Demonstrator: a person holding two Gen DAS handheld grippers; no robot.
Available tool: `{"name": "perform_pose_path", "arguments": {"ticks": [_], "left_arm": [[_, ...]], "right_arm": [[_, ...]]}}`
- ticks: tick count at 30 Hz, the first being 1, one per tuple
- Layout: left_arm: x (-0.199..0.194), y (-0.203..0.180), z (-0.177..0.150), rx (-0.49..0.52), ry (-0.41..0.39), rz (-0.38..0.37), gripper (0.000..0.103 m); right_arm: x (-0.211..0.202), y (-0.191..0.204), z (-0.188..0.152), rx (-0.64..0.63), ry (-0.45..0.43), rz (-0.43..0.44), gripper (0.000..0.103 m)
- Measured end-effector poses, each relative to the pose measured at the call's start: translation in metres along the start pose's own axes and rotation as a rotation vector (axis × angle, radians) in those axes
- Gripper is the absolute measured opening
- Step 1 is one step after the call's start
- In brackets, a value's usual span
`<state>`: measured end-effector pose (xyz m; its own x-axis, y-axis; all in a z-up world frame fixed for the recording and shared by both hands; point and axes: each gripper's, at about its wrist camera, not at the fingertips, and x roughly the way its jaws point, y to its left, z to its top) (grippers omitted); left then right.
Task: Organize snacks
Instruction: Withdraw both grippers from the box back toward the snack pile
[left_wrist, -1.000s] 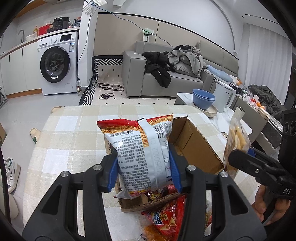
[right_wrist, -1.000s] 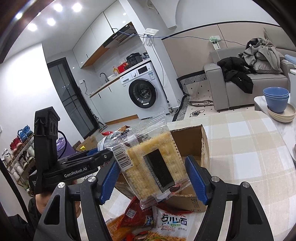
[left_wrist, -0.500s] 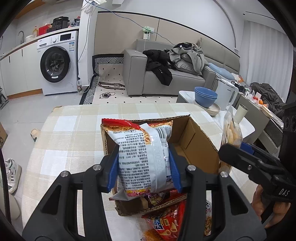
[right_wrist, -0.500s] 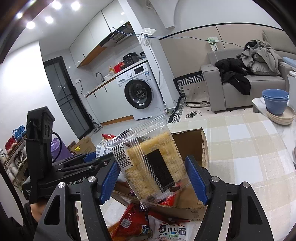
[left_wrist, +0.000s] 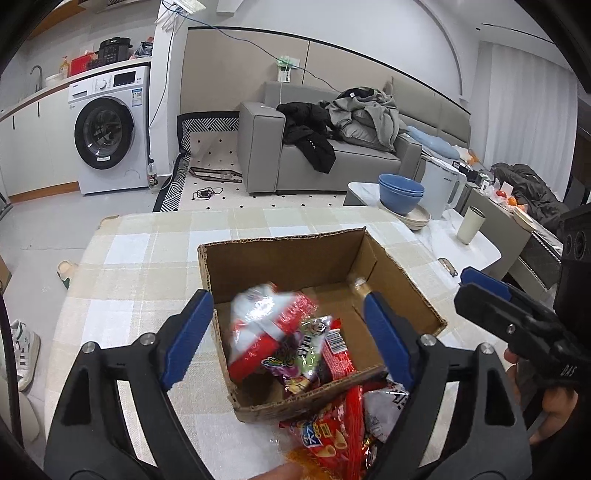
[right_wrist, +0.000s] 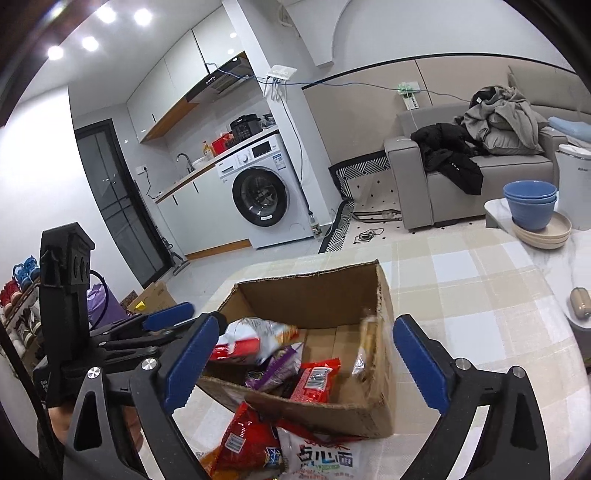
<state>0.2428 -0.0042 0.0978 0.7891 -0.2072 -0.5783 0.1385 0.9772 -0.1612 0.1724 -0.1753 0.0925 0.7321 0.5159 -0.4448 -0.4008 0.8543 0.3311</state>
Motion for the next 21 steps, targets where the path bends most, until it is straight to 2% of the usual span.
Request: {"name": "perform_pose_path", "arguments": {"ticks": [2,3,10,21], "left_arm": [[-0.007,-0.001,-0.003,0.006,0.001,0.008,0.093],[-0.012,-0.002,-0.005,0.011,0.005,0.019,0.103],[-0.040,-0.001,-0.024,0.007,0.003,0.016,0.102],[-0.067,-0.003,-0.062,-0.002,0.041,0.008,0.102]], "right_arm": [[-0.006,-0.003,-0.002,-0.001,0.002,-0.008,0.102],[-0.009,-0.004,-0.004,-0.002,0.007,-0.010,0.103],[-0.025,-0.012,-0.021,0.005,0.037,-0.025,0.103],[-0.022,-0.021,-0.058,0.045,0.152,-0.016,0.103]]}}
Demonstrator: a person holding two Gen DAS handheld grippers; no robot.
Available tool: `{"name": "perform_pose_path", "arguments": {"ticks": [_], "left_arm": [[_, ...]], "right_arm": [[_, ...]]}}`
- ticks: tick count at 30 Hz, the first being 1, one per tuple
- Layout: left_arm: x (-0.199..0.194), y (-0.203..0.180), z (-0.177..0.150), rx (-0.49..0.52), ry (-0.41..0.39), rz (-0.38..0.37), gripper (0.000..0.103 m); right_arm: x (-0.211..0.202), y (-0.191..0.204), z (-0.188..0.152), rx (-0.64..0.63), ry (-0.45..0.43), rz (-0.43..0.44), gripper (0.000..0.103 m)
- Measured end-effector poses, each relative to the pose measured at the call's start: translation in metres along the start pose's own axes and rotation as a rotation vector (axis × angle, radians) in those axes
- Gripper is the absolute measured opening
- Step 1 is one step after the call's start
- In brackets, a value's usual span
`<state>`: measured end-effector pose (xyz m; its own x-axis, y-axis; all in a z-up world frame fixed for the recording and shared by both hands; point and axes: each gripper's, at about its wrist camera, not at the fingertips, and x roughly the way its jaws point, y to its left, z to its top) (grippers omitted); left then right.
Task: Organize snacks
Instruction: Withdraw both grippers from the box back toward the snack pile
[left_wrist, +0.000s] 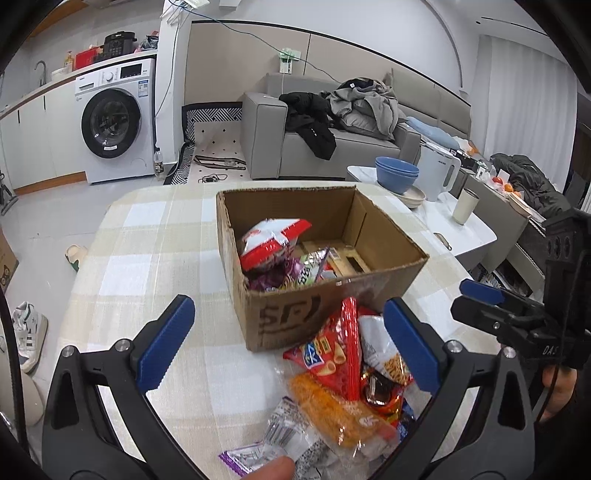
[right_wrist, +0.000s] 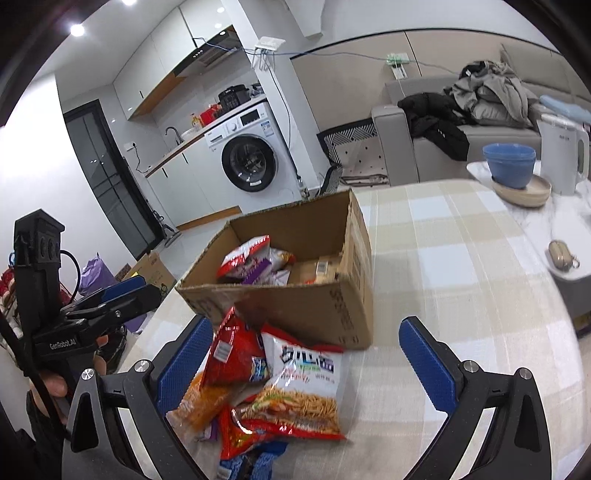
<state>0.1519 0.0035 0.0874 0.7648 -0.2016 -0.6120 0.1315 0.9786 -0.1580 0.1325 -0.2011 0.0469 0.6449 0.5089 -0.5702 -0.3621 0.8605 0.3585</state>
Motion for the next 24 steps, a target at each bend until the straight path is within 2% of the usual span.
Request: {"name": "perform_pose_path", "arguments": {"ticks": [10,14,24], "left_arm": [[-0.003,-0.004,-0.032,0.013,0.030,0.003,0.102],[-0.004,-0.002,-0.043,-0.015,0.039,-0.028,0.102],[-0.004,-0.002,-0.041,-0.008,0.039,-0.001,0.102]], "right_arm": [[0.016,-0.008,-0.021,0.035,0.040,0.008,0.103],[0.023,-0.006,-0.024,0.032,0.071,0.001,0.103],[0.041,-0.013,-0.030,0.056,0.130,0.004,0.103]]}}
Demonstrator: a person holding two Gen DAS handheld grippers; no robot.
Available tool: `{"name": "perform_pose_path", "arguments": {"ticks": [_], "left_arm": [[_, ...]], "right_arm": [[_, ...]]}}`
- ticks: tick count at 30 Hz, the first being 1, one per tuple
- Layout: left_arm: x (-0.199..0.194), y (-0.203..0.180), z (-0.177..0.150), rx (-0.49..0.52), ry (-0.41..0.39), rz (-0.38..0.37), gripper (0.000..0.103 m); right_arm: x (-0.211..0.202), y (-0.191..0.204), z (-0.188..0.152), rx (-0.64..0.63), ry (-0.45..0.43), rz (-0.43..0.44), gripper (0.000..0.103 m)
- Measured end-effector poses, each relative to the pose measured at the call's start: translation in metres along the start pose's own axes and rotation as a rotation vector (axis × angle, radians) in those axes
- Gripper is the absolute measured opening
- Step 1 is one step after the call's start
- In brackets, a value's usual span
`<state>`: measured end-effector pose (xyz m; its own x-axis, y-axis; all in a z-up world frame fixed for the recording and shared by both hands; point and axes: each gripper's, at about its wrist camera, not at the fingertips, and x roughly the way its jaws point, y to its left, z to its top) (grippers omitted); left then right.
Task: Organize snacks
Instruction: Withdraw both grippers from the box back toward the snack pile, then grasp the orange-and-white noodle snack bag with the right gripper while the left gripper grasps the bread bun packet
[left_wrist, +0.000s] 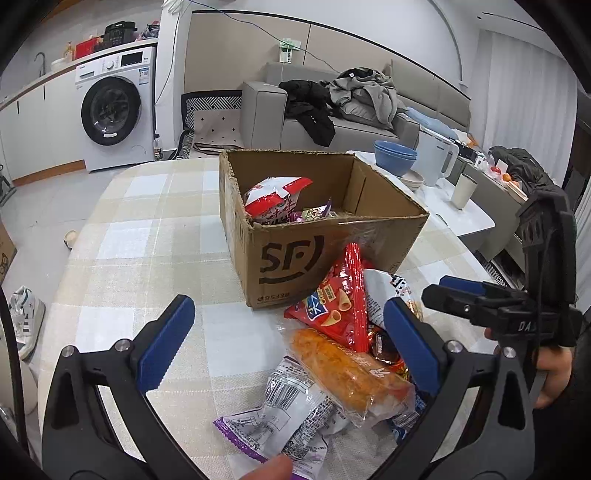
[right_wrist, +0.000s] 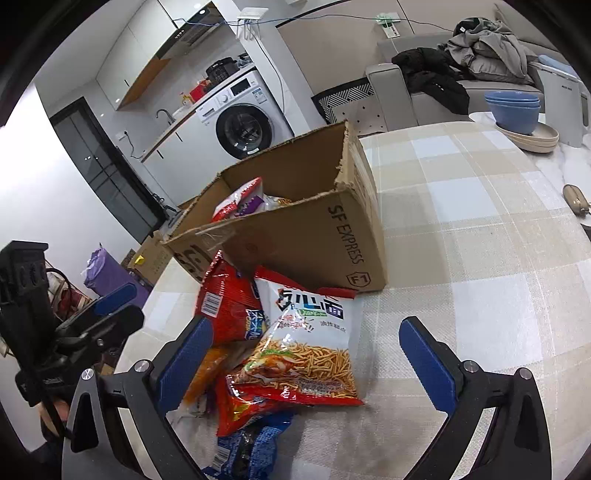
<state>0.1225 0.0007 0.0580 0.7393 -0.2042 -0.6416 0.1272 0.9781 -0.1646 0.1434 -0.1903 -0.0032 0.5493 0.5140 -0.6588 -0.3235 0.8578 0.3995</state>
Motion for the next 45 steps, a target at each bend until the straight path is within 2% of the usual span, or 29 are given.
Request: {"name": "perform_pose_path", "arguments": {"ticks": [10,15,19,22,23,24,28,31,34,45], "left_arm": [[-0.003,-0.008,-0.008,-0.005,0.035,-0.003,0.102],[0.000,-0.010,-0.022,-0.015,0.072,-0.014,0.102],[0.004,-0.017,-0.026,0.005,0.092,-0.023,0.102],[0.005,-0.022,-0.028,0.017,0.097,-0.032,0.102],[0.006,-0.024,-0.029,0.021,0.101,-0.034,0.102],[0.007,-0.026,-0.029,0.025,0.105,-0.037,0.102],[0.009,-0.032,-0.032,0.039,0.112,-0.051,0.102],[0.012,-0.035,-0.034,0.048,0.122,-0.057,0.102],[0.015,-0.036,-0.035,0.047,0.131,-0.059,0.102],[0.040,-0.032,-0.039,0.005,0.183,-0.085,0.102]], "right_arm": [[0.023,-0.009,-0.004,0.041,0.052,0.019,0.103],[0.044,-0.015,-0.007,0.089,0.112,0.050,0.103],[0.052,-0.014,-0.006,0.079,0.117,0.058,0.102],[0.056,-0.012,-0.004,0.073,0.114,0.051,0.093],[0.058,-0.012,-0.004,0.068,0.118,0.050,0.080],[0.061,-0.012,-0.003,0.067,0.128,0.050,0.074],[0.061,-0.010,-0.001,0.051,0.120,0.068,0.067],[0.057,-0.008,-0.001,0.038,0.103,0.098,0.057],[0.047,-0.010,0.000,0.038,0.076,0.131,0.054],[0.028,0.000,0.005,-0.007,0.016,0.152,0.053]]}}
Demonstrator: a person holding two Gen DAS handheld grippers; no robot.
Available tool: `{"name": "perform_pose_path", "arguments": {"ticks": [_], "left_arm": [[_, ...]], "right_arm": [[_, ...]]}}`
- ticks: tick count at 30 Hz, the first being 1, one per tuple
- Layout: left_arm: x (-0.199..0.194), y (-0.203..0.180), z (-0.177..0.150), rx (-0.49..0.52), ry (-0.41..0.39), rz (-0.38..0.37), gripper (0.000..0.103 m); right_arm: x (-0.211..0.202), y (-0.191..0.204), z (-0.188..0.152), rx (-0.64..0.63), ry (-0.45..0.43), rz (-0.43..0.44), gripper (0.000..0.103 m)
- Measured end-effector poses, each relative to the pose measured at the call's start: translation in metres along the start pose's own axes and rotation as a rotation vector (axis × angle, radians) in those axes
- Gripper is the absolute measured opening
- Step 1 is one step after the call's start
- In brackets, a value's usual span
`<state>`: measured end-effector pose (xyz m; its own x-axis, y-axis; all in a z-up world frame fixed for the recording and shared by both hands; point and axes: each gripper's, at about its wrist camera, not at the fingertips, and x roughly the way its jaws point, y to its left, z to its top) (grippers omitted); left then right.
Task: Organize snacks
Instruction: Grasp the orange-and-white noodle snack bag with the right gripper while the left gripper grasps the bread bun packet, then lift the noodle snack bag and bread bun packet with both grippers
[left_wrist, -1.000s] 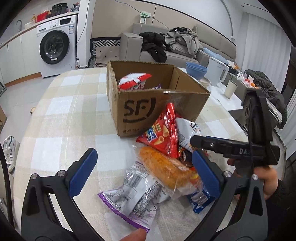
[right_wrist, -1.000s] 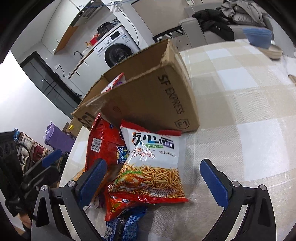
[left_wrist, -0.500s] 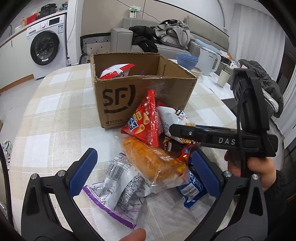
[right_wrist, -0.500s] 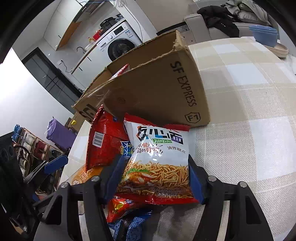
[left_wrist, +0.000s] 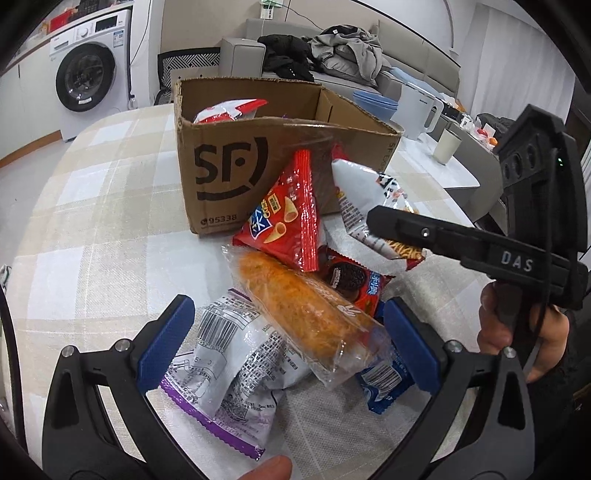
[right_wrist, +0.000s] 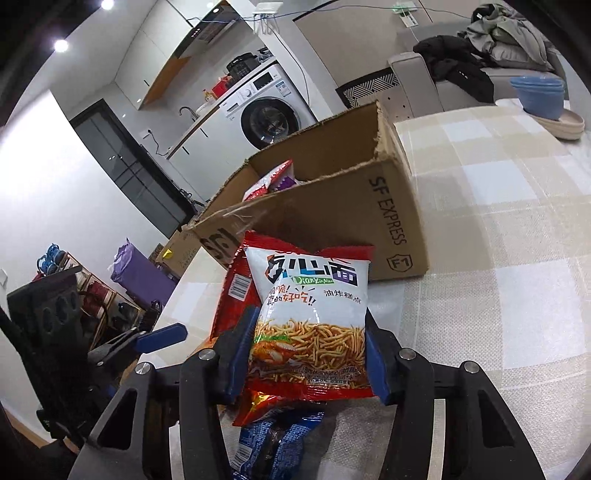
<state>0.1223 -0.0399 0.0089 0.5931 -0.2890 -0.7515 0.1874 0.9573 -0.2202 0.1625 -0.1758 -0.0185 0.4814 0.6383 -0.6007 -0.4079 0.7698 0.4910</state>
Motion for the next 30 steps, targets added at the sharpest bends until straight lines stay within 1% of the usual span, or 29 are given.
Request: {"name": "perform_pose_path", "arguments": {"ticks": [6,12,15,16,17,20,21,22,23,25,26,28,30], "left_arm": [[0.009,0.010,0.002,-0.066,0.021,-0.053,0.102],[0.012,-0.002,-0.001,-0.008,0.011,-0.046,0.102],[0.019,-0.007,-0.003,0.016,0.023,-0.015,0.101],[0.022,-0.008,-0.003,0.031,0.022,0.007,0.098],[0.024,-0.009,-0.003,0.042,0.020,0.026,0.097],[0.023,-0.008,-0.004,0.052,0.002,0.024,0.086],[0.022,-0.008,-0.003,0.058,-0.005,0.023,0.080],[0.022,-0.009,-0.003,0.065,-0.010,0.018,0.071],[0.021,-0.009,-0.003,0.069,-0.013,0.007,0.064],[0.016,-0.009,-0.004,0.079,-0.027,0.004,0.056],[0.015,-0.009,-0.004,0.085,-0.029,0.004,0.055],[0.013,-0.008,-0.005,0.092,-0.036,0.020,0.047],[0.011,-0.006,-0.006,0.089,-0.041,0.015,0.044]], "right_arm": [[-0.004,0.005,0.000,-0.024,0.000,0.003,0.053],[-0.006,0.003,-0.002,-0.021,-0.001,0.000,0.053],[-0.008,0.001,-0.003,-0.021,0.000,-0.002,0.053],[-0.008,0.001,-0.002,-0.021,0.000,-0.001,0.053],[-0.009,0.001,-0.002,-0.021,0.000,0.000,0.053],[-0.010,0.002,-0.002,-0.025,-0.003,0.000,0.053],[-0.011,0.002,-0.001,-0.026,-0.004,0.000,0.053],[-0.012,0.002,-0.002,-0.025,-0.005,0.000,0.053],[-0.013,0.001,-0.002,-0.025,-0.007,0.000,0.053],[-0.014,0.001,-0.002,-0.025,-0.008,-0.001,0.053],[-0.014,0.001,-0.002,-0.025,-0.009,-0.001,0.053],[-0.014,0.002,-0.002,-0.025,-0.009,0.000,0.053],[-0.015,0.003,-0.001,-0.028,-0.011,0.002,0.053]]}}
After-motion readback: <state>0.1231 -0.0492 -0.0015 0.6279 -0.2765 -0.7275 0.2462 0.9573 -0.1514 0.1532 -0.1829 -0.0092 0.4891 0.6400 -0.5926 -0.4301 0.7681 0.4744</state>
